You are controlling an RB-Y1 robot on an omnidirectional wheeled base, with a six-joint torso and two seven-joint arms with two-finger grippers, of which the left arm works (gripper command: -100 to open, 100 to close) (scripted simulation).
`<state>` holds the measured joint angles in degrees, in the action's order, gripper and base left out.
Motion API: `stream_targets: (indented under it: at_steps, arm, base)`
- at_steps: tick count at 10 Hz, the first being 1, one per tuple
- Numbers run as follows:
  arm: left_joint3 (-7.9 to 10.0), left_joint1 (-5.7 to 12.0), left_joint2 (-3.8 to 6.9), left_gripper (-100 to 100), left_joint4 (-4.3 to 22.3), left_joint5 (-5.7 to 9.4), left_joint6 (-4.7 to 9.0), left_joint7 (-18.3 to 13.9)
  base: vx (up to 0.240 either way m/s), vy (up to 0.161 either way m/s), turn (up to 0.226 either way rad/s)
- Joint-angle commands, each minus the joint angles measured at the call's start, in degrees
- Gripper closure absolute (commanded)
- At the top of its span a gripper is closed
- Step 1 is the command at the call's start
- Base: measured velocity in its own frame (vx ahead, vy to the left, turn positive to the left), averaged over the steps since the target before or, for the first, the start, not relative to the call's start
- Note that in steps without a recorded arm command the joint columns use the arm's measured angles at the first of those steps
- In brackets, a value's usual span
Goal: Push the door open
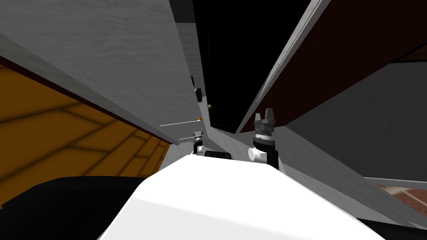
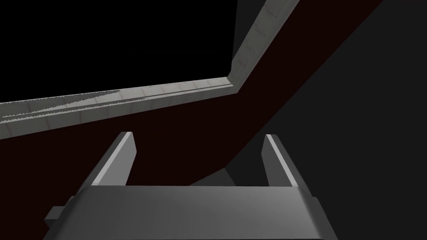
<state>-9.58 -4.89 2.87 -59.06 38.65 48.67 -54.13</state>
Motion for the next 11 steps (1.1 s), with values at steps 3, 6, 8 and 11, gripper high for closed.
stream_targets:
  at_steps: [3,6,8,11]
  arm:
    - [-0.65,0.99,-0.74,-100,3.68,1.7,0.86,-2.57]
    - [-1.26,2.15,-1.72,-100,7.5,3.35,1.77,-4.97]
    - [-1.42,2.46,-2.06,-100,8.52,3.79,2.01,-5.61]
    - [-1.22,2.35,-0.93,-100,8.23,4.03,1.74,-5.66]
  base:
    - [0.018,0.131,-0.167]
    - [0.012,0.096,-0.166]
    - [0.01,0.09,-0.074]
    - [0.034,0.054,-0.044]
